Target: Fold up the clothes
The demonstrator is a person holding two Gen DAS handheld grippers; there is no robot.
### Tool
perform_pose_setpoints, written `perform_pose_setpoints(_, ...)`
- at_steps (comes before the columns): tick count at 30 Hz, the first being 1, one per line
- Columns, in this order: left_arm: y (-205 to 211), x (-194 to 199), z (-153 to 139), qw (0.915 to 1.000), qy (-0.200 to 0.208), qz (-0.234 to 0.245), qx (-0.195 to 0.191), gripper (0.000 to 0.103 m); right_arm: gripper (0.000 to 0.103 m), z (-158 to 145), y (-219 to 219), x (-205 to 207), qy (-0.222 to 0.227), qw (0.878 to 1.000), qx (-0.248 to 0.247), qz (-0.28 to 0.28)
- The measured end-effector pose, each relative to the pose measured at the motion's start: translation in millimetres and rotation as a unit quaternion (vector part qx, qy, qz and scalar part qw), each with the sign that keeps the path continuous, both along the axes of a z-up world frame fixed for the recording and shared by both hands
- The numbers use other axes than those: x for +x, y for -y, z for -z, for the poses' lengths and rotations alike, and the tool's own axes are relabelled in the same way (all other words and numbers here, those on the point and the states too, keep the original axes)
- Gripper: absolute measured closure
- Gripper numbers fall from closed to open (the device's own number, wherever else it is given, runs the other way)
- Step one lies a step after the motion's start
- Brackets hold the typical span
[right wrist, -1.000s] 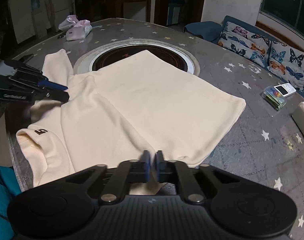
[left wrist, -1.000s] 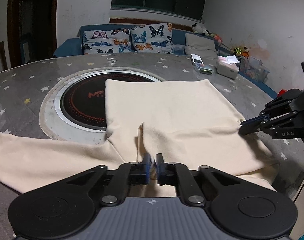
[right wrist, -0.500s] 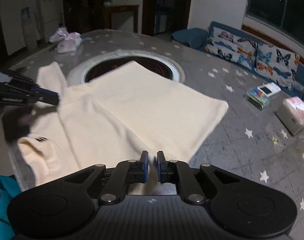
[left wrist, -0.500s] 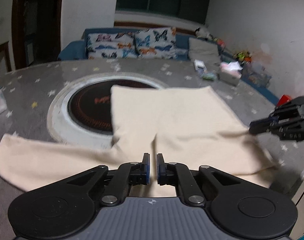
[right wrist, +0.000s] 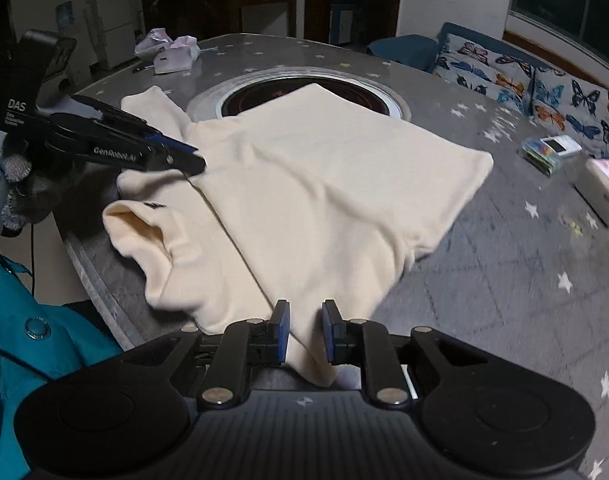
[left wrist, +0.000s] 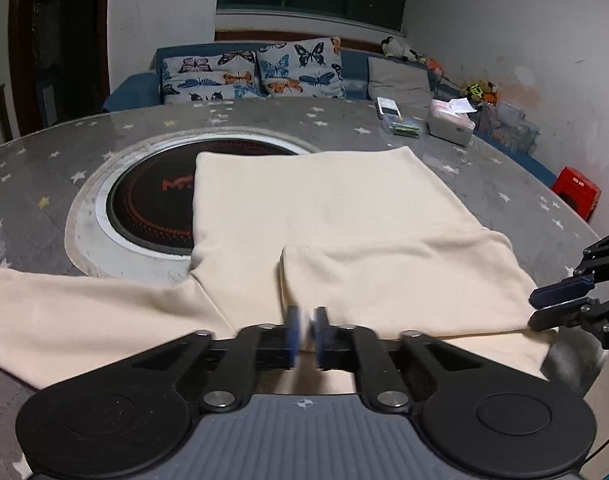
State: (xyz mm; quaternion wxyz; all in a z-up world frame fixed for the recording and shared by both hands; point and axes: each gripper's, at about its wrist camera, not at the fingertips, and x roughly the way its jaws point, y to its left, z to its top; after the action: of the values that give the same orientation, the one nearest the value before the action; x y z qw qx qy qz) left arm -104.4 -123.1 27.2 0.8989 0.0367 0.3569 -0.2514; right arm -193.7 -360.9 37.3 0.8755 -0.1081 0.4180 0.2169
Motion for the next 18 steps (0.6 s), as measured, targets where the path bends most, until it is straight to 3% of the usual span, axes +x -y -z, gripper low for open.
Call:
perform_pose_setpoints(6,-15.2,-12.6,-27.5,0.9989,0.011,-0.01,-0.044,0.099,0.087,1.2,6.8,-3.0,-0.009,1.0,-0.013,0.001)
perform_pose_setpoints(11,-18.9,-2.3,-10.7,0.9992,-0.024,-0.029,-0.016,0.098,0.087,-4.8,7.2,-2.3,-0.008,1.0,-0.009,-0.008)
perform_pose_setpoints(13,-21.7,-3.9,-11.9,0.9993,-0.017,-0.031,-0.015,0.094,0.087,-11.0,6.2,-1.6,-0.003,1.0,-0.007,-0.013)
perform_pose_setpoints(15,-24.5,-5.6,-13.4,0.9993,-0.008,-0.032,-0.015,0.074,0.086,-17.3,4.4,0.7,0.007,1.0,-0.004,-0.016)
perform_pose_setpoints(18,-31.4,-6.8,-14.5,0.9988,0.001,-0.048,-0.014,0.059,0.085,-23.4,-1.2,9.4,0.02,1.0,0.006,-0.02)
